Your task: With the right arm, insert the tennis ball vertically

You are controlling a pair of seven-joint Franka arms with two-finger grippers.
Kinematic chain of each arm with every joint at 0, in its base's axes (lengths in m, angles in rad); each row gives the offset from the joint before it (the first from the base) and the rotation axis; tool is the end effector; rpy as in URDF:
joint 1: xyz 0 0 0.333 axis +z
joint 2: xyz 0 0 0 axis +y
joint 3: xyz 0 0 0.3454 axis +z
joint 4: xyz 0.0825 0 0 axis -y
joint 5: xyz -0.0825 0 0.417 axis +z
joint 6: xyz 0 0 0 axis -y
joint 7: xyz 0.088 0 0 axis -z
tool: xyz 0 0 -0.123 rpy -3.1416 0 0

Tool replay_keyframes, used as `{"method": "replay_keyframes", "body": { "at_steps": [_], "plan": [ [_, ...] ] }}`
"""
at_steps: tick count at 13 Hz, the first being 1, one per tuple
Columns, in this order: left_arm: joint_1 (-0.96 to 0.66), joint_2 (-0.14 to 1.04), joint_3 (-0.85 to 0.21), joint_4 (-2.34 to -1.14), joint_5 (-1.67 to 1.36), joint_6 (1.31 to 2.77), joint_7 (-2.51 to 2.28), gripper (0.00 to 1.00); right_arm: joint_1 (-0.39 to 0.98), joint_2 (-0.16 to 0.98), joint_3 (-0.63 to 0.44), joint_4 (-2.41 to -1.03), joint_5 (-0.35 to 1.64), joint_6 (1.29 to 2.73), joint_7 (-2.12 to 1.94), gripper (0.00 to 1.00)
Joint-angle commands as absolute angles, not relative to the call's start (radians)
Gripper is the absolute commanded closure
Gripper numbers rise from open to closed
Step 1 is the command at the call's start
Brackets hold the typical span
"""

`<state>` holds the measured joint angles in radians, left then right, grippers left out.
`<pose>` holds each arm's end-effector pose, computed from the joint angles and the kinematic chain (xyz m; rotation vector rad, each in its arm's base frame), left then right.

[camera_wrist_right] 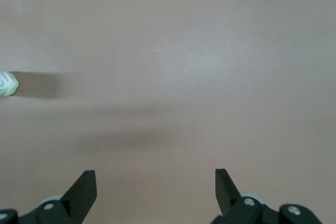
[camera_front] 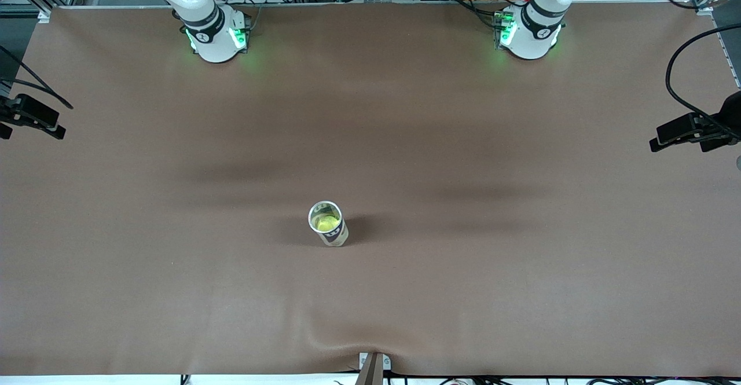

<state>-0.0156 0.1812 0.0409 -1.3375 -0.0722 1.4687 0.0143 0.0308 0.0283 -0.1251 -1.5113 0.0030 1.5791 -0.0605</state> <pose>0.6373 0.0040 0.6351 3.0751 0.0076 -0.0747 0.5967 -0.0549 0.6521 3.1369 -0.0528 0.0621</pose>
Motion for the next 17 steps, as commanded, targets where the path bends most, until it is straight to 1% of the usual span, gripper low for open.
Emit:
{"method": "replay_keyframes", "body": {
  "at_steps": [1,7,10,13,17],
  "plan": [
    [0.025,0.16,-0.021,-1.339,-0.034,1.433,0.017,0.0,0.023,0.031,-0.115,-1.491,-0.009,1.546,-0.084,0.0],
    [0.031,0.152,-0.026,-1.338,-0.002,1.431,0.025,0.0,0.035,0.031,-0.112,-1.493,-0.008,1.543,-0.098,0.0],
    [0.031,0.104,-0.061,-1.339,0.032,1.394,0.021,0.0,0.032,0.031,-0.112,-1.493,-0.008,1.543,-0.104,0.0],
    [0.031,0.069,-0.06,-1.35,0.031,1.361,0.031,0.0,0.035,0.028,-0.115,-1.499,-0.008,1.545,-0.104,0.0],
    [0.031,0.069,-0.066,-1.35,0.028,1.347,0.035,0.0,-0.011,0.034,-0.084,-1.511,-0.006,1.548,-0.1,0.0]
  ]
}}
